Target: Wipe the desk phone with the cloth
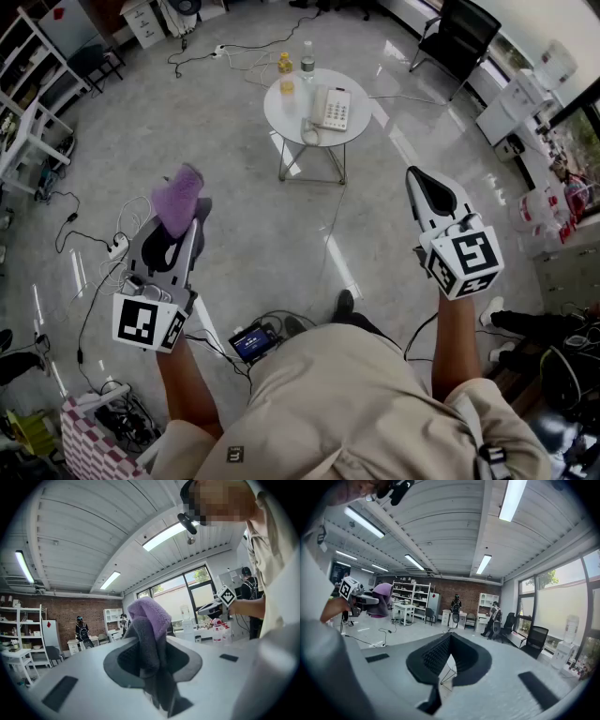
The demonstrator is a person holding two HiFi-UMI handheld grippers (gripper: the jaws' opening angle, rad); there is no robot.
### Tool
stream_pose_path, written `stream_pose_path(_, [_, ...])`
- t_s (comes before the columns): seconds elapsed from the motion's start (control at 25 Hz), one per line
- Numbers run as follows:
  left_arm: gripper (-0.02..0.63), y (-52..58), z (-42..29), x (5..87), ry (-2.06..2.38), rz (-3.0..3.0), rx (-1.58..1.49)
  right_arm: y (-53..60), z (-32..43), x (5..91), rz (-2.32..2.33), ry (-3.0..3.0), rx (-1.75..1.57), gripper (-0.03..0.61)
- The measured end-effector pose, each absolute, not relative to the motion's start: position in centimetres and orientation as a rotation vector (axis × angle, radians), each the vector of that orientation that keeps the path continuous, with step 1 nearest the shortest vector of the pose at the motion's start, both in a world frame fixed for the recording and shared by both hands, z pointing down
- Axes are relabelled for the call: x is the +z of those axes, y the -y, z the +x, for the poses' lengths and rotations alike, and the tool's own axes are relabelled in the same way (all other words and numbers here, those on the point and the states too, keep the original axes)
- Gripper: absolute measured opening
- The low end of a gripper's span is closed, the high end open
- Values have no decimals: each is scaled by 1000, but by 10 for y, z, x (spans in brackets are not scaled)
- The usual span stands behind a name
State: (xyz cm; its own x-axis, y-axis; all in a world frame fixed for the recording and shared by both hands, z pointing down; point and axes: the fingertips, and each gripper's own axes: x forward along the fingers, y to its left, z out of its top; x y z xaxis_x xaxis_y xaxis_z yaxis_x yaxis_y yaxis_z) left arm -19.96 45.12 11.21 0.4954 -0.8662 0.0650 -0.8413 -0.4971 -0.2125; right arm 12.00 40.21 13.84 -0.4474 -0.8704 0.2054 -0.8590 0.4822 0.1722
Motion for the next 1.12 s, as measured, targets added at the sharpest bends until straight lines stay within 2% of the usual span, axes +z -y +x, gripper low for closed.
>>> stream_pose_path(1.12, [92,-487,-197,122,-1373,-2638,-222,-440,107,142,1557,2481,-32,-8])
